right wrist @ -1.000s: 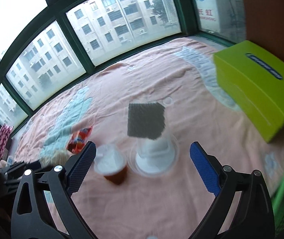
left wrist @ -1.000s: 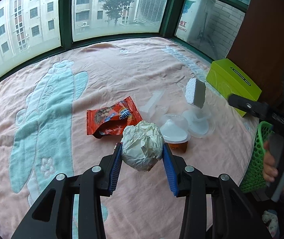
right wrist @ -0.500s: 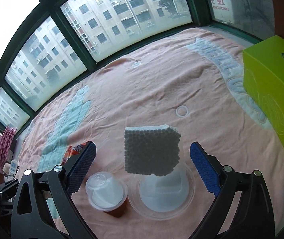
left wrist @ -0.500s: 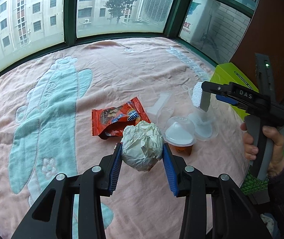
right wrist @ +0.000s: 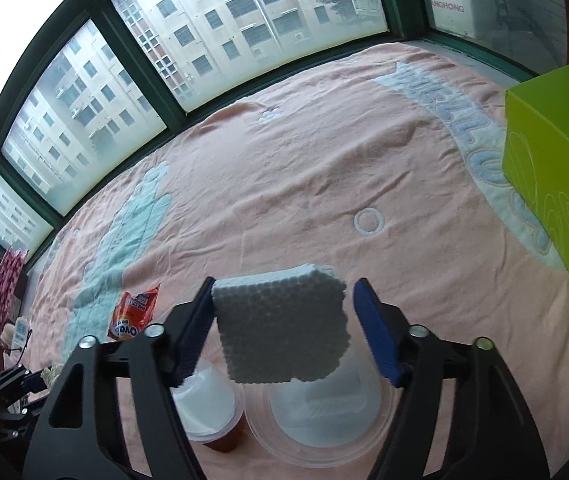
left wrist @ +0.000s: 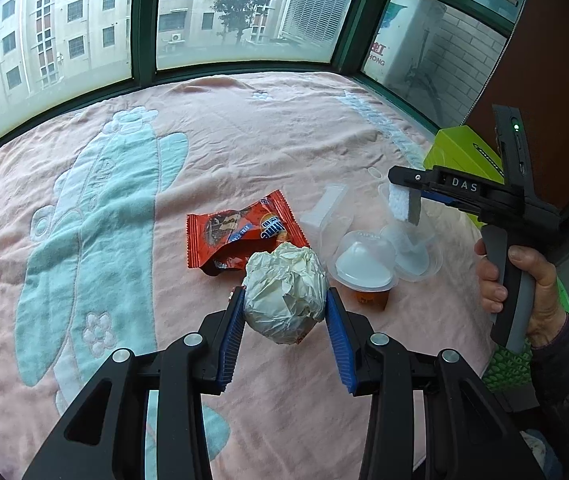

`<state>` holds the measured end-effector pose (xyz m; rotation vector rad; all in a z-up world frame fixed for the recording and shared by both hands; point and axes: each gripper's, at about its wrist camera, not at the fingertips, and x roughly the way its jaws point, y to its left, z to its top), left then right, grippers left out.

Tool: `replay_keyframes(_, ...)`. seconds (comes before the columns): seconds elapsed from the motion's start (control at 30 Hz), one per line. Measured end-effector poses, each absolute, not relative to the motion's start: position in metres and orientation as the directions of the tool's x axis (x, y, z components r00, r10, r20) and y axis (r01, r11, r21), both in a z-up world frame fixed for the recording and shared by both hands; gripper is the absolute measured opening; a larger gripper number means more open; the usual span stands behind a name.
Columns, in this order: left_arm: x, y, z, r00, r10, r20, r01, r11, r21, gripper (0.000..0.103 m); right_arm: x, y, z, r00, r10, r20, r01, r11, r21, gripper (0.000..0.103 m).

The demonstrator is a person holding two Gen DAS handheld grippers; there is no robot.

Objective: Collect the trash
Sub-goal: 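Carry the foil ball and sponge to the wastebasket and release them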

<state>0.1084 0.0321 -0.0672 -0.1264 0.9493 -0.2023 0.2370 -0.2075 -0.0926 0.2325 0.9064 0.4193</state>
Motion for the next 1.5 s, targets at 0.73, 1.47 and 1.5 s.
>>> replay_keyframes(0.73,0.081,-0.042,-0.033,0.574,-0.330,-0.750,0.289,0.938,-0.192,0.039,0.103,-0.286,-0.023,0.710,0.354,-0.608,-0.178,0.926,0.332,0.062)
replay_keyframes(1.47,0.067,-0.189,-0.019,0.460,-0.503,-0.732,0.545,0.810,-0.215,0.039,-0.006,-0.436,-0.042,0.751,0.066,-0.657,0.181,0.936,0.302,0.063)
replay_keyframes(1.5,0.066,-0.194,-0.019,0.456,-0.508,-0.731,0.553,0.805,-0.214,0.039,-0.009,-0.441,-0.043,0.750,0.059,-0.658,0.192,0.934,0.302,0.063)
